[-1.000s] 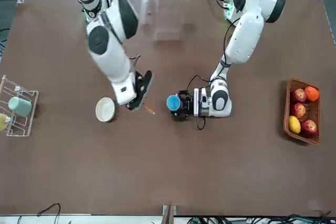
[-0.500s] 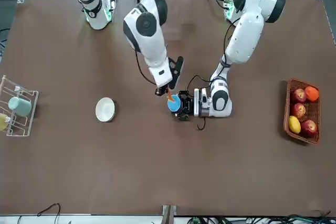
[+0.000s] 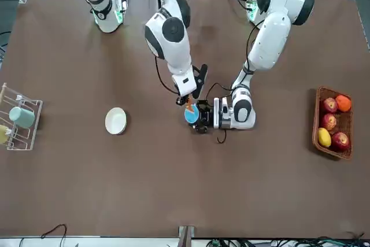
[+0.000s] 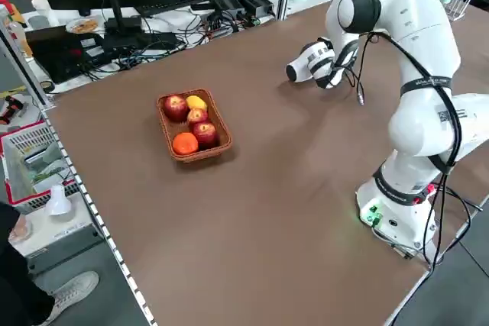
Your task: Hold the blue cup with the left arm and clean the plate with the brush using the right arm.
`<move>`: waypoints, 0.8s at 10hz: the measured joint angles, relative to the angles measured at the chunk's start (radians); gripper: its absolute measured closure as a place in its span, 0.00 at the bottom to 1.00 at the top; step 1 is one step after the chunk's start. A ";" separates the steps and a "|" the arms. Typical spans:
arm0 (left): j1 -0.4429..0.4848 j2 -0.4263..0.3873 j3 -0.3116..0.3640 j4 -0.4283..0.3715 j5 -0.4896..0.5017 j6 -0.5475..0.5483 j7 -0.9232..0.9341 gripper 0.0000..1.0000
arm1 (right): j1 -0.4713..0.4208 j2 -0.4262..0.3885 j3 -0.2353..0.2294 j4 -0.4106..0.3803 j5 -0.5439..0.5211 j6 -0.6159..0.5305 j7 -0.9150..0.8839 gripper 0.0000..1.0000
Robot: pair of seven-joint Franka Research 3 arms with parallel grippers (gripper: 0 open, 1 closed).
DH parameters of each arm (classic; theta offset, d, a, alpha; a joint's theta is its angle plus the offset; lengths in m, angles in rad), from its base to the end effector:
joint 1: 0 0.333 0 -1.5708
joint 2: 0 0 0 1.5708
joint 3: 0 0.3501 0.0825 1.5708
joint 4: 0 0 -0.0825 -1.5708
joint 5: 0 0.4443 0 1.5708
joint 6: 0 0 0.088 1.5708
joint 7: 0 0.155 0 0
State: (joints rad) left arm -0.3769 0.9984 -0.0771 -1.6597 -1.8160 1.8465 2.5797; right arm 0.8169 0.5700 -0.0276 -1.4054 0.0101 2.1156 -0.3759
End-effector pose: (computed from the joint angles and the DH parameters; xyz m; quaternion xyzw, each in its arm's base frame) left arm 0.5860 -0.4170 0.0096 0.5258 -0.5091 0.4345 0.5249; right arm 0.5659 0.5768 0.3431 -0.8328 -0.5492 -0.0692 0.0117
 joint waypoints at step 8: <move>0.000 0.000 0.000 0.002 -0.007 0.000 0.000 0.23 | 0.028 0.041 -0.001 0.013 -0.030 -0.001 0.079 0.96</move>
State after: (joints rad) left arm -0.3771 0.9984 -0.0771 -1.6581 -1.8230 1.8465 2.5799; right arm 0.8452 0.6107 -0.0284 -1.3925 -0.0200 2.1148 -0.2972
